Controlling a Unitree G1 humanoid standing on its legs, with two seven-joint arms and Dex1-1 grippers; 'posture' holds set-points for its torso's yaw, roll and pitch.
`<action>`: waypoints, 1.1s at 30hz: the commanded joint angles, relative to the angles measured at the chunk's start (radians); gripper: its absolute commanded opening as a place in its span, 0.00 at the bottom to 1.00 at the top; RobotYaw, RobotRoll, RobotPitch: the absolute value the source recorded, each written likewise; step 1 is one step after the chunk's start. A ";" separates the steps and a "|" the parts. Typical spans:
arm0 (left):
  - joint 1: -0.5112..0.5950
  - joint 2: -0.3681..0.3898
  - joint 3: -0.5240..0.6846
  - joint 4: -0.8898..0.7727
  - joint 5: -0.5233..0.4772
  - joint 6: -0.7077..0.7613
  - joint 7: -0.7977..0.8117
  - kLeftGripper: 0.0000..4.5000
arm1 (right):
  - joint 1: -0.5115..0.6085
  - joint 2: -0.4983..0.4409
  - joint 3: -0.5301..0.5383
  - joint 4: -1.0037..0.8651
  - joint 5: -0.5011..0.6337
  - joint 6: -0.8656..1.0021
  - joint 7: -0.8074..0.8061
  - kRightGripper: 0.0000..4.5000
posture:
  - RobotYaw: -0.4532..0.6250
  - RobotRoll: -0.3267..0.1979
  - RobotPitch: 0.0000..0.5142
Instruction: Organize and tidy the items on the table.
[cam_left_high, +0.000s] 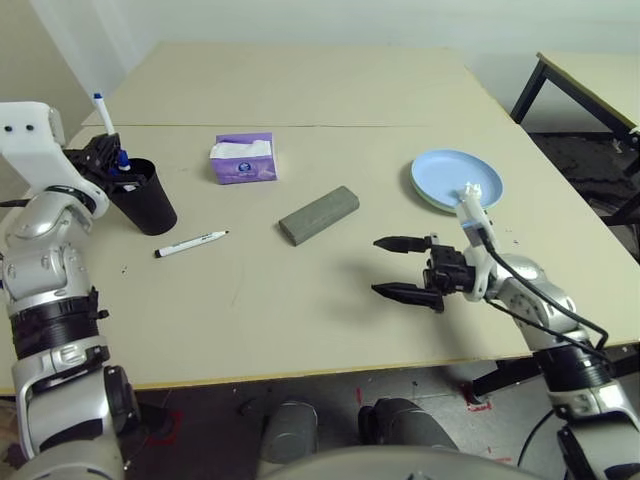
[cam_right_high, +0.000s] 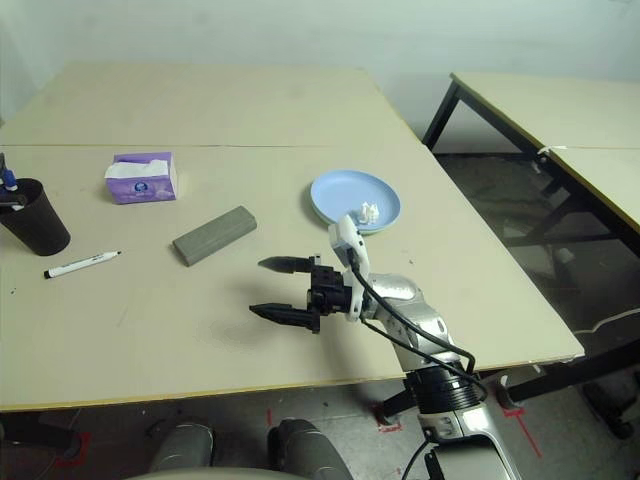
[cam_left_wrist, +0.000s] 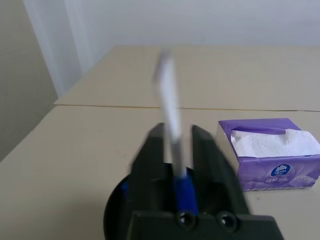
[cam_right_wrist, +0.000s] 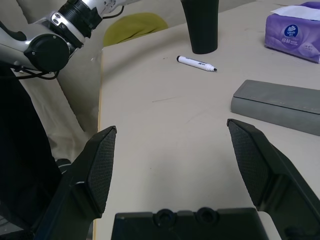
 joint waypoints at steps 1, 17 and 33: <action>0.012 -0.003 -0.008 0.006 -0.005 -0.009 0.004 0.50 | 0.001 -0.011 -0.010 -0.008 0.001 0.001 -0.003 1.00 | 0.46 0.62 0.15; 0.095 0.170 -0.043 -0.205 -0.134 0.081 -0.324 0.99 | -0.006 -0.003 -0.010 0.012 -0.004 -0.015 -0.001 1.00 | 0.47 0.62 0.14; 0.157 0.629 -0.531 -0.181 0.163 -0.022 -0.891 0.99 | 0.009 0.025 0.011 0.025 -0.027 -0.059 -0.003 1.00 | 0.44 0.62 0.13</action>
